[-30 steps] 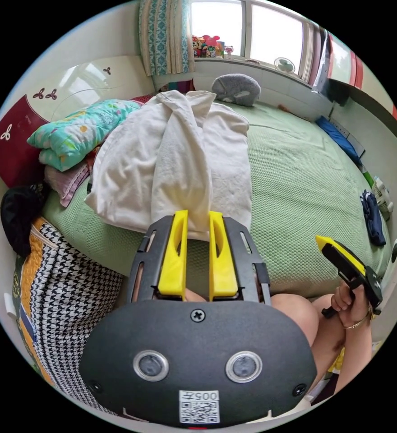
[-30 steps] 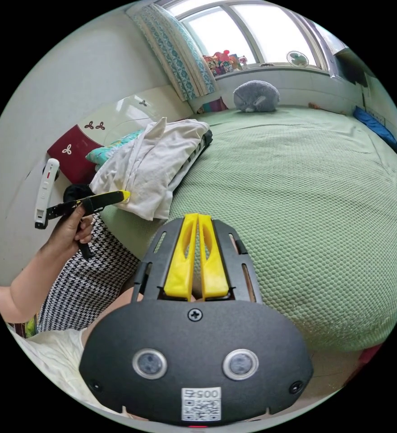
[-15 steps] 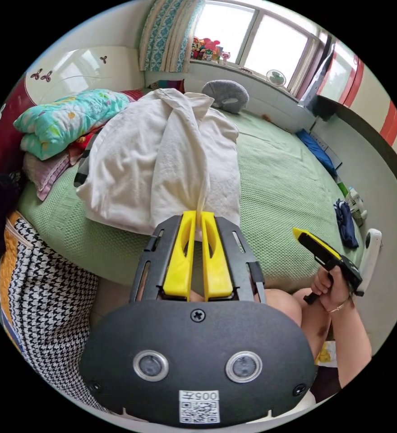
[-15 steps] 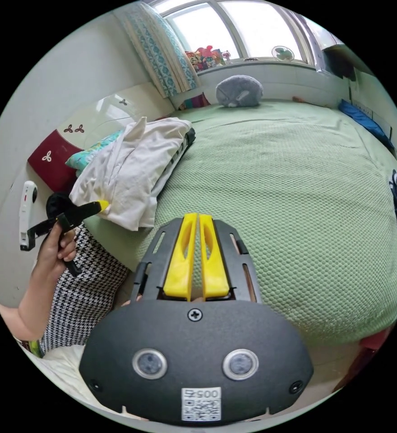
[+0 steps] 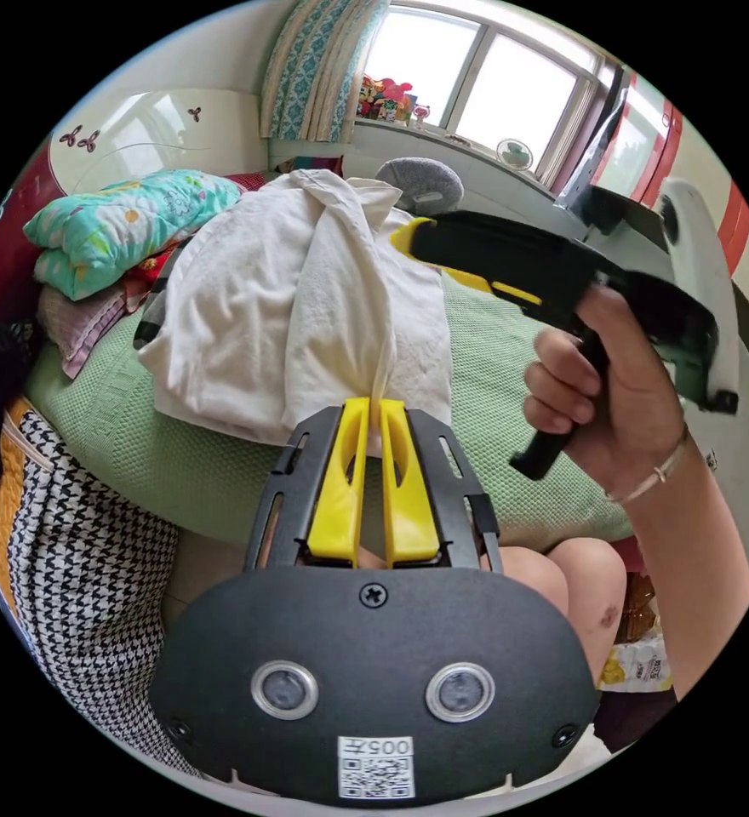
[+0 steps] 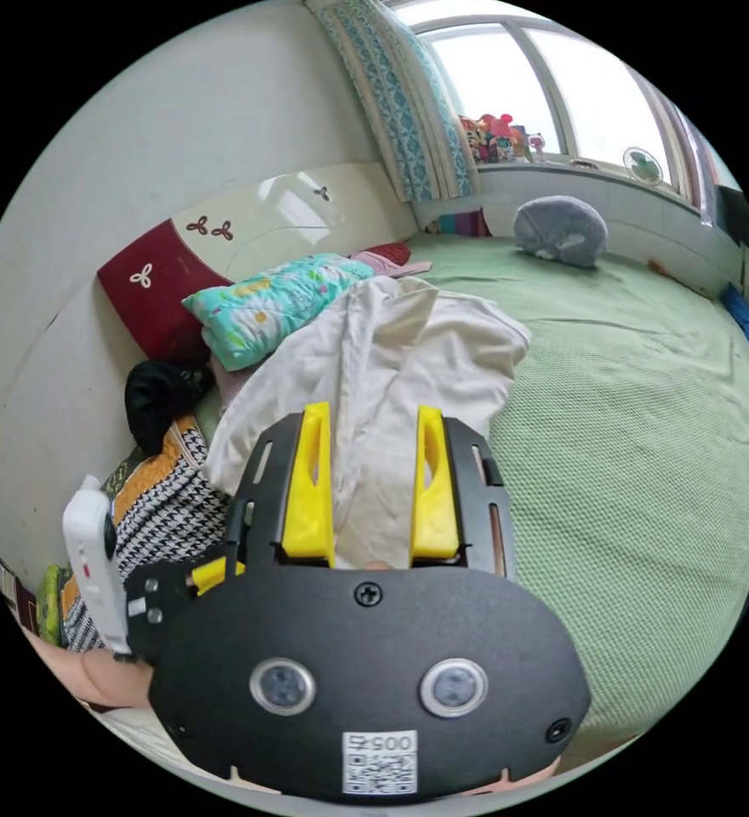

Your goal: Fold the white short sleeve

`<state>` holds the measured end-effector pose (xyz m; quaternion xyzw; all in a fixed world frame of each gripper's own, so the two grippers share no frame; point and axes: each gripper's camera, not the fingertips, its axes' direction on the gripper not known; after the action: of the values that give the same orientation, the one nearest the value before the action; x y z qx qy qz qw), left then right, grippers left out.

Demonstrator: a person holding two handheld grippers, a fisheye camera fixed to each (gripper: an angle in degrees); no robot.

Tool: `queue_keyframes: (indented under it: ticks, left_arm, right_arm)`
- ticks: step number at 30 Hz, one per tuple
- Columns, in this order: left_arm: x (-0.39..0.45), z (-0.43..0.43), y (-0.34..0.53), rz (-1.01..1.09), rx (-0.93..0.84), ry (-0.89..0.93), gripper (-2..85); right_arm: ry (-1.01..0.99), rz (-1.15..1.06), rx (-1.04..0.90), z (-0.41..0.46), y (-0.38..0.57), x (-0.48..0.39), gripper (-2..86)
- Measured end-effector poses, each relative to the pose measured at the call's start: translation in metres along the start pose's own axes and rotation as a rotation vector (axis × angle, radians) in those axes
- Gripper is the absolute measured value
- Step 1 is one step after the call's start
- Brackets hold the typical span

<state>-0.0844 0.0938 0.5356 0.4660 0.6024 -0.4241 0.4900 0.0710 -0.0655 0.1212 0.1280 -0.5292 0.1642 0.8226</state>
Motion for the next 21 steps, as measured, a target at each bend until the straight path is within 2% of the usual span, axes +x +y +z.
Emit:
queue_keyframes:
  ticks: [6,15,17,21]
  left_arm:
    - [-0.013,-0.001,-0.001,0.0,-0.002,0.021,3.9]
    - [-0.028,0.0,0.0,-0.013,0.022,0.044,3.8]
    - [-0.031,0.0,-0.001,-0.02,0.02,0.055,3.8]
    - [-0.034,0.001,-0.002,-0.023,0.017,0.061,3.8]
  right_arm:
    - [-0.004,0.1,-0.065,0.053,-0.031,0.016,13.8]
    - [-0.173,0.256,-0.059,0.074,-0.033,0.058,10.2]
    - [-0.282,0.293,-0.049,0.075,-0.031,0.069,8.7]
    - [-0.299,0.323,-0.04,0.079,-0.028,0.077,10.7]
